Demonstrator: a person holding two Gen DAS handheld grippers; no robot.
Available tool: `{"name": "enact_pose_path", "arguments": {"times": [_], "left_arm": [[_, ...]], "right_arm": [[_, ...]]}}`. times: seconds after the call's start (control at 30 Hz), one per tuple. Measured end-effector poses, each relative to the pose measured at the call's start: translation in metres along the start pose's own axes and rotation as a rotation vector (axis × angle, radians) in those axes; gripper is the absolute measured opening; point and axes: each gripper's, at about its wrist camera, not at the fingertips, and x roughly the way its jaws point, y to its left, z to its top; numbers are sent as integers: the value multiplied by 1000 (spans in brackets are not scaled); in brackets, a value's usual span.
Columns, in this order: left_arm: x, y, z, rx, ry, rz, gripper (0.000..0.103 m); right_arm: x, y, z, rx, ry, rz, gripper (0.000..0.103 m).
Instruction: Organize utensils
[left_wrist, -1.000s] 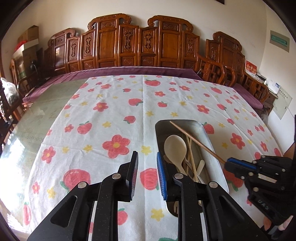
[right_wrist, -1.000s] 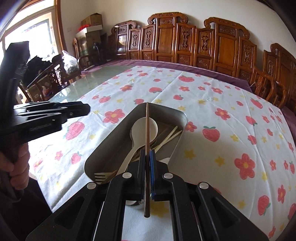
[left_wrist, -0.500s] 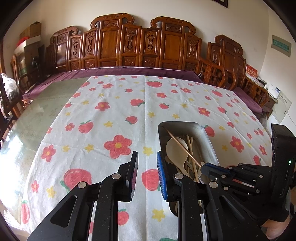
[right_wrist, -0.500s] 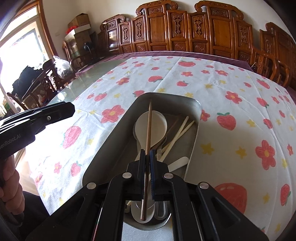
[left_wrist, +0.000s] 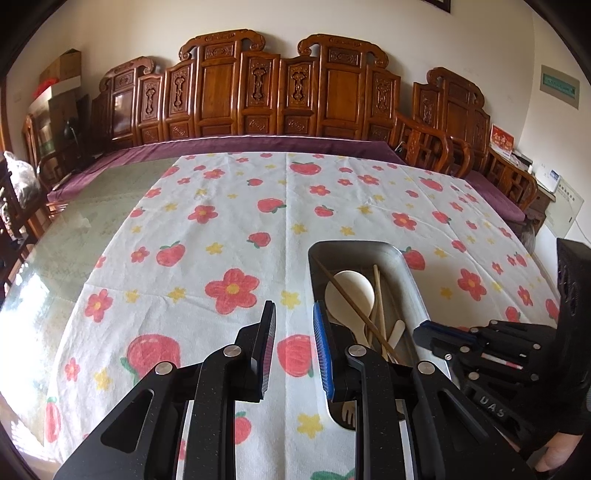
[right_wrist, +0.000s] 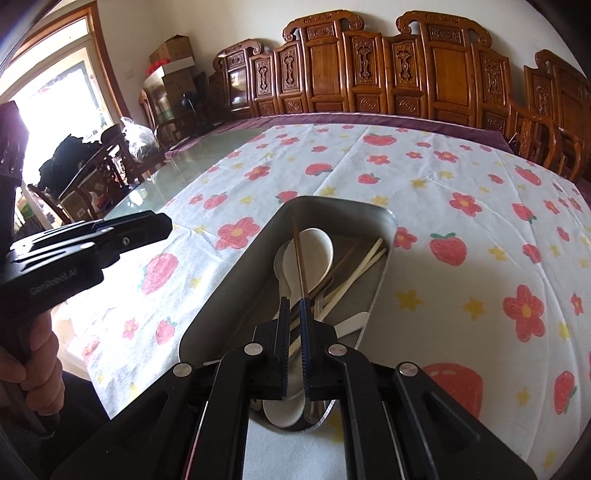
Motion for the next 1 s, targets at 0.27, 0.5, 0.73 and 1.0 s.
{"name": "enact_pose_path", "arguments": {"times": [0.27, 0.5, 0.73, 1.0], "left_arm": [[-30, -31, -3, 41, -31, -10, 31], [-65, -63, -15, 87, -56, -23, 65], [-90, -87, -25, 124, -61, -27, 95], [-116, -100, -39, 107, -51, -38, 95]], "right_arm": [[-67, -9, -10, 14, -78, -71, 29], [-129, -20, -29, 43, -146, -138, 64], [-183, -29, -49, 82, -211, -209, 96], [-229, -31, -70, 115, -244, -287, 100]]}}
